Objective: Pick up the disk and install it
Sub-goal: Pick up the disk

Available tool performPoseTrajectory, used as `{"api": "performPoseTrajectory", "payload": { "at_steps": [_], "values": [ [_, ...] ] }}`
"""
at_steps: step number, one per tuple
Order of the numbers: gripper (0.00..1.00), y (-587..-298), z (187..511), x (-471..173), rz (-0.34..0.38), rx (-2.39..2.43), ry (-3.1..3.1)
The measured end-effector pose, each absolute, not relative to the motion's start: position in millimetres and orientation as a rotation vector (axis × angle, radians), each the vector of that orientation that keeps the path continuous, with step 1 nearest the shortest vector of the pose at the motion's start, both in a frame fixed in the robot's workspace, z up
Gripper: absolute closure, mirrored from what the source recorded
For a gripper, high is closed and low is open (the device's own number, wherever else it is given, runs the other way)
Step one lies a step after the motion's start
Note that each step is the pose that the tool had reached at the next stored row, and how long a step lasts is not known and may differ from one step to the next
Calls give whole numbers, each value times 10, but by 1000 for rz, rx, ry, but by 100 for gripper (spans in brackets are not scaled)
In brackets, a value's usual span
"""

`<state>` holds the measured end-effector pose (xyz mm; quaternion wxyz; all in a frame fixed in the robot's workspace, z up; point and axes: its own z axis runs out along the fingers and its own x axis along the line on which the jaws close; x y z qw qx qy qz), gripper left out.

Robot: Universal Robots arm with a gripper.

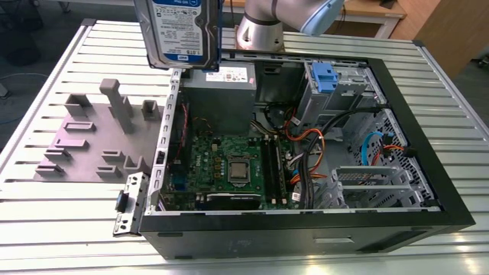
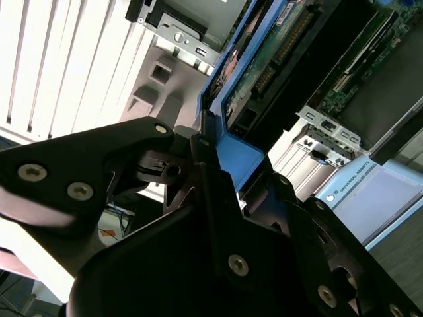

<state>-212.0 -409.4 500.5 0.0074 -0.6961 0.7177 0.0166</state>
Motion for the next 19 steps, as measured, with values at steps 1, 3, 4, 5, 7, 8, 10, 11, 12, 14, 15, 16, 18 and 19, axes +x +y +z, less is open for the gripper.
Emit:
{"api": "performPoseTrajectory", "payload": {
  "at_steps": [1,3,4,5,7,8,10,11,12,14,15,16,18,19],
  "values": [
    [64,-4093,5005,-2110,52,-2177,2244],
    [64,-4093,5005,-2093,52,-2177,2244],
    [64,-4093,5005,-2083,52,-2177,2244],
    [64,-4093,5005,-2074,52,-2177,2244],
    [64,-4094,5005,-2061,52,-2177,2244],
    [64,-4094,5005,-2056,52,-2177,2244],
    [64,-4094,5005,-2050,52,-2176,2244],
    [64,-4093,5005,-2047,52,-2177,2244],
    [64,-4093,5005,-2044,52,-2177,2244],
    [64,-4094,5005,-2036,52,-2177,2244],
    [64,-4094,5005,-2033,52,-2177,2244],
    [64,-4094,5005,-2029,52,-2177,2244],
    [64,-4093,5005,-2015,52,-2177,2244],
    [64,-4093,5005,-2006,52,-2177,2244]
  ]
}}
